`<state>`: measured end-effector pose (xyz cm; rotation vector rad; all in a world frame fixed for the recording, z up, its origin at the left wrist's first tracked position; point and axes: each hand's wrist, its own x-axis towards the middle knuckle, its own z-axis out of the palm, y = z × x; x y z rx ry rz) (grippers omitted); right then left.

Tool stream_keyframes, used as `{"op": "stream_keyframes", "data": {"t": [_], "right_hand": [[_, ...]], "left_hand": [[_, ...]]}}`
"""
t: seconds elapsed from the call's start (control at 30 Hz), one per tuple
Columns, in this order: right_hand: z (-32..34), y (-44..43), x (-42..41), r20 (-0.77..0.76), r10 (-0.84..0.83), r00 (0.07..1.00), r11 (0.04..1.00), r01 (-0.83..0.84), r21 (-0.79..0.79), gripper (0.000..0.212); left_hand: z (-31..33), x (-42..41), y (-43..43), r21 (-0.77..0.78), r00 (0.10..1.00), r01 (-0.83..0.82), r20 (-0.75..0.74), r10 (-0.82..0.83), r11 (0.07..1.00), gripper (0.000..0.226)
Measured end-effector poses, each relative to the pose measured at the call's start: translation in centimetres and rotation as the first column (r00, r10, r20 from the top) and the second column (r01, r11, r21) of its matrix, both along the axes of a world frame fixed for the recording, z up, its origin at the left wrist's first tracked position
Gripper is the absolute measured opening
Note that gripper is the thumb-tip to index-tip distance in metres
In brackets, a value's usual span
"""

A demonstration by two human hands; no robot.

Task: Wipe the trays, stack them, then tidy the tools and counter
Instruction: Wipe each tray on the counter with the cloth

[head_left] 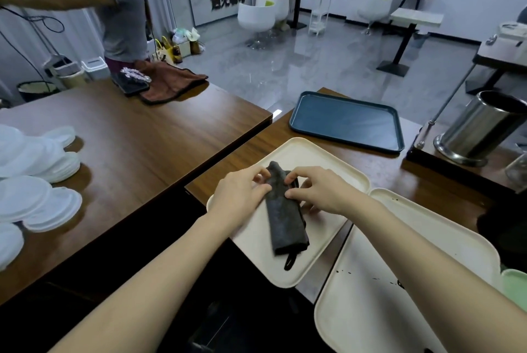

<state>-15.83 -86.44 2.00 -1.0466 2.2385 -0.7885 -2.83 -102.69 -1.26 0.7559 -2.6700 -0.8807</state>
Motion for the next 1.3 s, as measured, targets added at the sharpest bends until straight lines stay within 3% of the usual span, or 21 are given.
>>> {"op": "stream_keyframes", "data": {"t": [0.07,0.2,0.3,0.43,0.53,0.63,0.73,0.8,0.9,1.0,1.1,1.17,1.23,1.3], "right_hand": [[-0.1,0.7,0.1,0.052,0.062,0.997,0.998,-0.062,0.005,0.029],[-0.8,1.6,0.2,-0.082,0.218,0.972,0.969,-0.206,0.138,0.069],[-1.3,1.2,0.5,-0.133,0.256,0.957,0.951,-0.225,0.214,0.080],[-0.9,0.7,0.9,-0.214,0.265,0.940,0.944,-0.208,0.255,0.070],[-0.4,0.6,1.3,-0.319,0.239,0.917,0.954,-0.161,0.254,0.043],[-0.1,1.4,1.3,-0.304,0.153,0.940,0.983,-0.112,0.147,0.030],[0.5,3.2,0.9,-0.151,0.006,0.989,0.989,-0.028,-0.144,0.023],[1.2,4.6,1.2,-0.070,-0.041,0.997,0.967,0.022,-0.254,0.027],[1.9,6.8,2.3,0.033,-0.045,0.998,0.948,0.053,-0.313,0.047],[2.7,10.0,2.8,0.023,-0.161,0.987,0.926,0.159,-0.342,0.044],[3.8,14.4,3.3,-0.072,-0.281,0.957,0.936,0.257,-0.239,0.046],[4.8,18.0,3.7,-0.227,-0.338,0.914,0.941,0.326,-0.088,0.052],[5.4,20.8,4.2,-0.367,-0.299,0.881,0.940,0.339,0.046,0.051],[4.6,22.3,4.9,-0.451,-0.169,0.876,0.958,0.254,0.134,0.049]], "left_hand": [[0.2,0.5,0.1,0.025,0.998,0.044,0.053,-0.045,0.999,0.022],[0.7,1.4,0.7,0.076,0.964,0.212,0.150,-0.221,0.974,0.051],[1.0,1.3,0.9,0.121,0.930,0.300,0.185,-0.319,0.946,0.069],[0.9,1.1,1.4,0.150,0.902,0.343,0.222,-0.370,0.927,0.073],[1.0,1.0,2.1,0.031,0.922,0.328,0.208,-0.327,0.944,0.052],[1.1,1.3,2.3,-0.046,0.943,0.320,0.115,-0.313,0.946,0.036],[1.6,1.3,2.1,0.037,0.937,0.345,-0.080,-0.341,0.938,0.031],[2.7,1.1,2.4,0.082,0.916,0.385,-0.152,-0.370,0.919,0.029],[4.0,0.0,4.0,0.175,0.883,0.444,-0.255,-0.395,0.879,0.023],[4.3,-1.3,6.6,0.311,0.851,0.508,-0.324,-0.413,0.804,0.022],[3.5,-1.7,9.5,0.305,0.855,0.507,-0.301,-0.423,0.806,0.030],[2.6,-0.8,11.5,0.169,0.873,0.476,-0.208,-0.441,0.863,0.040],[1.5,0.7,13.7,-0.031,0.866,0.492,-0.090,-0.493,0.870,0.043],[0.6,2.0,16.0,-0.124,0.854,0.518,0.014,-0.520,0.846,0.052]]}}
